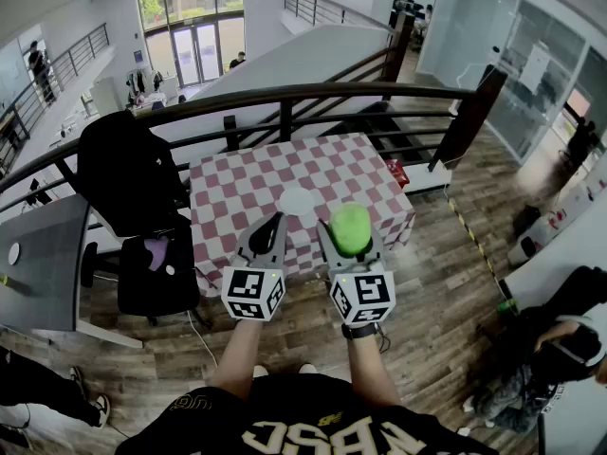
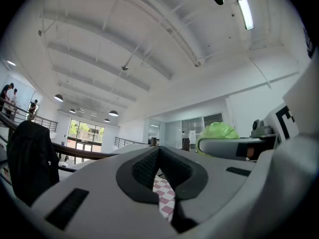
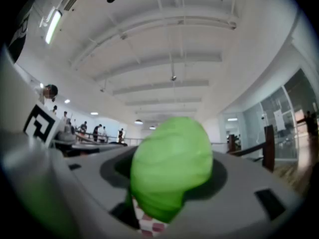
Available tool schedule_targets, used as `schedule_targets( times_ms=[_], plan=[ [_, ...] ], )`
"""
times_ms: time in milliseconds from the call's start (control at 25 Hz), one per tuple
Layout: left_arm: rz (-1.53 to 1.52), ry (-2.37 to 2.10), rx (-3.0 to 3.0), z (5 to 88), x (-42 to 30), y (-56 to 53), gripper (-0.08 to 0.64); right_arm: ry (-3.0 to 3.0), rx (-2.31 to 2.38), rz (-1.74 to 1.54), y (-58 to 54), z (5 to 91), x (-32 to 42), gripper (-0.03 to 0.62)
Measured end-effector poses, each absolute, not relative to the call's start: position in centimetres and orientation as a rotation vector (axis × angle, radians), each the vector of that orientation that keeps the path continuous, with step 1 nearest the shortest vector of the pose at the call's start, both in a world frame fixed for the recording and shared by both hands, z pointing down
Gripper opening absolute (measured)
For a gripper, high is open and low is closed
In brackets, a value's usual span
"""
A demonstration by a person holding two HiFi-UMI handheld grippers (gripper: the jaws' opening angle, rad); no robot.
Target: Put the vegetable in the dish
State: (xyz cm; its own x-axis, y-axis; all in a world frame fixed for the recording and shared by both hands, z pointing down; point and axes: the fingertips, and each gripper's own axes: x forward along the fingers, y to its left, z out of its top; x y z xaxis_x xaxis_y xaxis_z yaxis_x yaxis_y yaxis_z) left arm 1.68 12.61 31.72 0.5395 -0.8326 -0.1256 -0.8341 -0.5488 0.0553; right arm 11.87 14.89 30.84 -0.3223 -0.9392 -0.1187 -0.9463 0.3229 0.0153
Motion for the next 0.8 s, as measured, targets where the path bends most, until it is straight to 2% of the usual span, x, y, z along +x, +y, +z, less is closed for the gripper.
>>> schedule_targets(
  times_ms=[320,800],
  plan=[
    [0.254,1.540,-2.753,33.4,5.4,12.9,0.020,2.518,-1.735,0.112,15.1,32.6,15.9,0.262],
    [0.094,1.526,-2.833,39.5,7.0,7.8,0.020,2.577,-1.743,-0.253,8.4,40.5,17.7,0.263]
  ],
)
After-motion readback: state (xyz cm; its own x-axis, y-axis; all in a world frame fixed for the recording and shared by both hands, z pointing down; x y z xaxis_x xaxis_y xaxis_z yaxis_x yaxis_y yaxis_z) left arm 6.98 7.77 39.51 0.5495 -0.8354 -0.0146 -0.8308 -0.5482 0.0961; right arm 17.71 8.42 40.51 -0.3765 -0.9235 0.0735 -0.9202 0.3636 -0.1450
